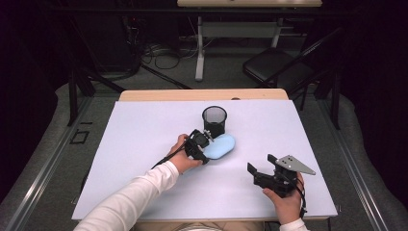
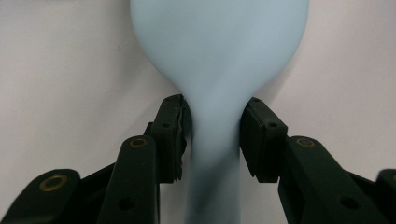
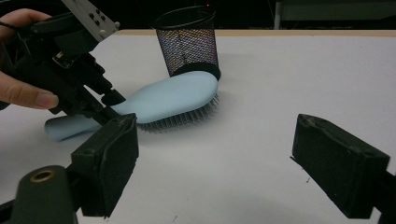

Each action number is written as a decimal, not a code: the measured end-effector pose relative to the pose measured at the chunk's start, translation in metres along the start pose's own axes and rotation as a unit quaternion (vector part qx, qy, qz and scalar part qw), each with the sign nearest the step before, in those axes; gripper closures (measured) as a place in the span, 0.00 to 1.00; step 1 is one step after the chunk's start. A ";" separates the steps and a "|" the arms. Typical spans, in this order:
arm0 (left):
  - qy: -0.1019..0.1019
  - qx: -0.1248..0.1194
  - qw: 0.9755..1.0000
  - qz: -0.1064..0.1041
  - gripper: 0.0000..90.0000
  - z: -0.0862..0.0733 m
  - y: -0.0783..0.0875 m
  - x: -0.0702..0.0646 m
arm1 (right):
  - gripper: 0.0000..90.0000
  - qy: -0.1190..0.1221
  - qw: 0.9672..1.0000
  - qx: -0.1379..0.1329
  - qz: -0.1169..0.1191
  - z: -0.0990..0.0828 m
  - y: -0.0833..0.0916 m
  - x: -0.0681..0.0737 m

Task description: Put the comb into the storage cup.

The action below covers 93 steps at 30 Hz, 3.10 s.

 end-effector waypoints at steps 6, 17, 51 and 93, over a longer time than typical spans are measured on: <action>-0.003 0.001 1.000 0.002 0.70 0.000 0.000 0.000 | 0.16 -0.001 1.000 0.000 0.000 0.000 0.000 0.000; -0.007 0.001 1.000 0.002 0.76 0.000 0.000 0.000 | 0.16 0.000 1.000 -0.001 0.000 0.000 -0.001 0.000; -0.018 -0.004 1.000 0.017 0.77 -0.001 0.000 -0.002 | 0.16 0.001 1.000 0.002 0.001 -0.001 -0.002 -0.001; -0.019 -0.056 0.998 0.024 0.78 0.004 0.008 -0.009 | 0.16 0.002 1.000 0.001 -0.002 0.000 -0.001 -0.001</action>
Point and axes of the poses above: each handheld gripper's, and its own axes: y roughly backward along the jaws, z roughly out of its top, x roughly to its left, the point moved 5 cm from there along -y, roughly forward along the jaws, and after that the axes turned 9 degrees about -y, right-handed, at the moved point
